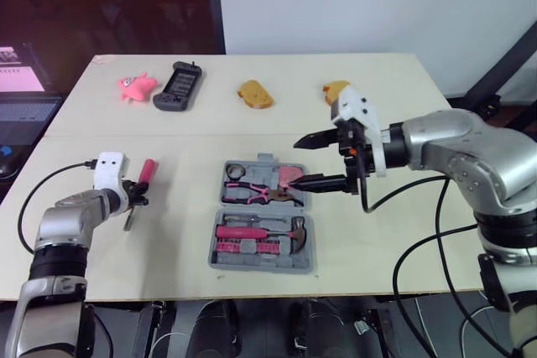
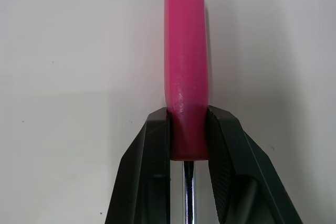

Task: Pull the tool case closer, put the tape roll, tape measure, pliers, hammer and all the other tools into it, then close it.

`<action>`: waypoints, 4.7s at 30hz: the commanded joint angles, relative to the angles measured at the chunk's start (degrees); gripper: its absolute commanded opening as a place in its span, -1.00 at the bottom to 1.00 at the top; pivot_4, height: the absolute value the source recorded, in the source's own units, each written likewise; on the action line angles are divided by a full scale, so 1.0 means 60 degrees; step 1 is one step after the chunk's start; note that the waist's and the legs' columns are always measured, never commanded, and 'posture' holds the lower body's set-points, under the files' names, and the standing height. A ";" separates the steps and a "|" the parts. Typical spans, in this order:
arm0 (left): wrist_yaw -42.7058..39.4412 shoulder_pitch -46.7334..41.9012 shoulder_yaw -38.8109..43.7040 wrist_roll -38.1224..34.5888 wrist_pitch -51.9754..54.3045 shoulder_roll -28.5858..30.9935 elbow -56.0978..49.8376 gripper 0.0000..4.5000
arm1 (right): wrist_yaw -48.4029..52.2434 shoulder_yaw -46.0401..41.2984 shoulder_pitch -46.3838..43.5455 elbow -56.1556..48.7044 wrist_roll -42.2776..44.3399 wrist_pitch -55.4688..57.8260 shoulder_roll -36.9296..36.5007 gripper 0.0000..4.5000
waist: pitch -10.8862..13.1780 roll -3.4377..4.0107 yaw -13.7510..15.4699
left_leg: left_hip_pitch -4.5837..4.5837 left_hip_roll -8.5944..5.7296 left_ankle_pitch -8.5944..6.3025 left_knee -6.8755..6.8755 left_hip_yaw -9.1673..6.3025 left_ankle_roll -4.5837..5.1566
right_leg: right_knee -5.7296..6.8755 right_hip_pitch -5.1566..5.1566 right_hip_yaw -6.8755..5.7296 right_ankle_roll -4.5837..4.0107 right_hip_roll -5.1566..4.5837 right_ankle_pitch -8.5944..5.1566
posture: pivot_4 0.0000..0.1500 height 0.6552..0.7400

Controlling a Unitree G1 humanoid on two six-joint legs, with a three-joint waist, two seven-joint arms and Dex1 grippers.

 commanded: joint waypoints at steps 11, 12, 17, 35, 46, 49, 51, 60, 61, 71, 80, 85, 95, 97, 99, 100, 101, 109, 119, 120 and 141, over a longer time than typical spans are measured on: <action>0.1204 0.2734 0.1900 -0.1372 0.5171 -0.0728 -0.6492 -0.82 | 0.0080 0.0145 -0.0300 0.0037 -0.0043 -0.0336 0.0304 1.00 | 0.0002 -0.0003 -0.0034 | -0.0001 0.0005 0.0000 -0.0003 -0.0016 -0.0001 | 0.0002 -0.0002 0.0002 0.0000 -0.0004 0.0000 | 1.00 0.50; 0.1377 0.2986 0.2076 -0.1458 0.5540 -0.1007 -0.7005 -0.82 | 0.0060 0.0205 -0.0281 0.0042 -0.0098 -0.0417 0.0349 1.00 | 0.0002 -0.0003 -0.0024 | -0.0001 0.0005 0.0000 -0.0001 -0.0016 -0.0001 | 0.0003 -0.0002 0.0002 0.0000 -0.0005 0.0000 | 1.00 0.50; 0.1890 0.3770 0.2029 -0.1441 0.6034 -0.1996 -0.8379 -0.82 | 0.0063 0.0370 -0.0304 0.0146 -0.0192 -0.0615 0.0534 1.00 | 0.0002 -0.0006 0.0023 | -0.0001 0.0002 0.0000 0.0014 -0.0027 -0.0001 | 0.0003 0.0011 -0.0002 0.0001 -0.0007 0.0001 | 1.00 0.50; 0.2188 0.3330 0.0922 -0.0893 0.5195 -0.2181 -0.8180 0.06 | 0.0113 0.0355 -0.0243 0.0205 -0.0461 -0.0839 0.0458 1.00 | 0.0002 -0.0008 -0.0001 | -0.0001 0.0001 0.0000 0.0019 -0.0029 0.0001 | 0.0004 0.0012 -0.0006 0.0001 -0.0001 0.0002 | 1.00 0.50; 0.1516 0.2584 0.2183 -0.1811 0.6594 -0.1403 -0.9079 0.98 | 0.0295 0.0223 -0.0300 0.0319 -0.0256 -0.0694 0.0317 1.00 | 0.0003 -0.0009 -0.0003 | -0.0004 0.0001 0.0000 0.0020 -0.0035 0.0001 | 0.0005 0.0012 -0.0006 0.0001 -0.0001 0.0002 | 1.00 0.50; 0.1294 0.1891 0.2791 -0.2012 0.6927 -0.0887 -0.9047 0.98 | 0.0342 0.0218 -0.0304 0.0371 -0.0275 -0.0775 0.0326 1.00 | 0.0003 -0.0010 -0.0001 | -0.0003 0.0001 0.0001 0.0021 -0.0035 -0.0001 | 0.0007 0.0011 -0.0007 0.0001 0.0002 0.0002 | 1.00 0.50; 0.0677 0.1276 0.2993 -0.2400 0.6549 -0.0437 -0.8693 0.98 | 0.0408 0.0231 -0.0289 0.0403 -0.0335 -0.0917 0.0333 1.00 | 0.0004 -0.0012 0.0025 | -0.0004 -0.0001 0.0001 0.0022 -0.0034 -0.0001 | 0.0006 0.0012 -0.0009 0.0001 0.0000 0.0002 | 1.00 0.50; -0.6528 0.4678 0.1622 0.0042 -0.3812 0.4434 -0.7018 0.98 | 0.1560 0.0334 0.0276 0.0062 -0.0691 -0.2263 -0.0405 1.00 | 0.0010 0.0013 -0.0047 | -0.0027 -0.0004 0.0004 -0.0017 0.0003 -0.0014 | -0.0011 -0.0035 -0.0011 -0.0005 -0.0004 -0.0001 | 1.00 0.50; -0.7393 0.4708 0.1429 0.0009 -0.4432 0.4838 -0.6489 0.98 | 0.1605 0.0335 0.0387 -0.0011 -0.0722 -0.2342 -0.0480 1.00 | 0.0012 0.0015 -0.0035 | -0.0033 0.0000 0.0007 -0.0018 0.0007 -0.0019 | -0.0010 -0.0041 -0.0019 -0.0008 -0.0001 -0.0001 | 1.00 0.50; -1.0986 -0.0277 -0.3425 0.3209 -1.4702 0.4678 -0.0763 0.98 | 0.1085 0.0124 0.1143 -0.1060 -0.0406 -0.2037 -0.0496 1.00 | 0.0028 0.0053 0.0277 | -0.0066 0.0001 0.0006 0.0008 0.0032 -0.0002 | -0.0016 -0.0062 -0.0025 -0.0030 -0.0011 0.0016 | 1.00 0.50; -0.8205 -0.3948 -0.5574 0.7573 -2.0234 0.2999 0.3508 0.98 | 0.0322 -0.0134 0.1202 -0.1479 -0.0128 -0.1438 -0.0367 1.00 | 0.0031 0.0042 0.0191 | -0.0079 0.0022 -0.0002 0.0072 0.0024 0.0017 | 0.0011 -0.0050 -0.0038 -0.0007 0.0009 0.0029 | 1.00 0.50; -0.6910 -0.4669 -0.6251 0.8814 -2.1073 0.2709 0.4096 0.98 | 0.0029 -0.0225 0.1232 -0.1592 -0.0044 -0.1294 -0.0398 1.00 | 0.0031 0.0042 0.0184 | -0.0094 0.0026 -0.0017 0.0104 0.0022 0.0042 | 0.0016 -0.0050 -0.0037 -0.0002 0.0009 0.0027 | 1.00 0.50; -0.5731 -0.6817 -0.7778 1.0037 -2.1085 0.1774 0.5408 0.98 | -0.0387 -0.0262 0.1184 -0.1702 0.0078 -0.1072 -0.0320 1.00 | 0.0032 0.0036 0.0211 | -0.0125 0.0021 -0.0029 0.0145 0.0015 0.0063 | 0.0022 -0.0050 -0.0038 0.0026 0.0001 0.0042 | 1.00 0.50; -0.5496 -0.7049 -0.8033 1.0272 -2.1153 0.1657 0.5600 0.98 | -0.0452 -0.0295 0.1191 -0.1745 0.0117 -0.1027 -0.0331 1.00 | 0.0032 0.0036 0.0157 | -0.0124 0.0021 -0.0029 0.0144 0.0019 0.0064 | 0.0023 -0.0055 -0.0037 0.0027 0.0005 0.0042 | 1.00 0.50; -0.5276 -0.7250 -0.8334 1.0645 -2.1308 0.1595 0.5691 0.98 | -0.0536 -0.0344 0.1214 -0.1796 0.0153 -0.0974 -0.0345 1.00 | 0.0032 0.0035 0.0135 | -0.0124 0.0024 -0.0028 0.0143 0.0018 0.0063 | 0.0024 -0.0058 -0.0036 0.0027 0.0010 0.0042 | 1.00 0.50; -0.5184 -0.7337 -0.8492 1.0852 -2.1438 0.1593 0.5705 0.98 | -0.0578 -0.0365 0.1225 -0.1822 0.0173 -0.0943 -0.0347 1.00 | 0.0032 0.0035 0.0134 | -0.0124 0.0024 -0.0028 0.0143 0.0018 0.0063 | 0.0025 -0.0058 -0.0037 0.0027 0.0009 0.0042 | 1.00 0.50; -0.5074 -0.7408 -0.8625 1.1012 -2.1531 0.1601 0.5718 0.98 | -0.0613 -0.0378 0.1229 -0.1848 0.0191 -0.0914 -0.0346 1.00 | 0.0032 0.0035 0.0139 | -0.0124 0.0024 -0.0028 0.0143 0.0018 0.0063 | 0.0025 -0.0057 -0.0036 0.0027 0.0009 0.0042 | 1.00 0.50; -0.4262 -0.7409 -0.9244 1.1733 -2.1840 0.1747 0.5594 0.98 | -0.0874 -0.0502 0.1316 -0.2000 0.0342 -0.0776 -0.0382 1.00 | 0.0033 0.0034 0.0185 | -0.0126 0.0023 -0.0029 0.0148 0.0016 0.0064 | 0.0025 -0.0055 -0.0036 0.0027 0.0003 0.0042 | 1.00 0.50; -0.3356 -0.7667 -1.0105 1.3014 -2.1171 0.0729 0.5705 0.98 | -0.1036 -0.0515 0.1110 -0.1919 0.0383 -0.0757 -0.0383 1.00 | 0.0033 0.0030 0.0218 | -0.0130 0.0022 -0.0030 0.0161 0.0014 0.0066 | 0.0031 -0.0052 -0.0036 0.0033 0.0004 0.0045 | 1.00 0.50; -0.3318 -0.7668 -1.0178 1.3090 -2.1173 0.0706 0.5673 0.98 | -0.1053 -0.0516 0.1105 -0.1921 0.0384 -0.0755 -0.0394 1.00 | 0.0033 0.0030 0.0200 | -0.0130 0.0022 -0.0030 0.0160 0.0014 0.0067 | 0.0033 -0.0053 -0.0036 0.0033 0.0005 0.0045 | 1.00 0.50; 0.0040 -0.7873 -1.2071 1.5898 -1.9352 0.0408 0.6298 -0.28 | -0.1123 -0.0528 0.0962 -0.1854 0.0384 -0.0731 -0.0481 1.00 | 0.0022 0.0046 0.0231 | -0.0067 0.0015 -0.0030 0.0169 0.0003 0.0067 | 0.0057 -0.0006 -0.0035 0.0032 -0.0005 0.0045 | 1.00 0.50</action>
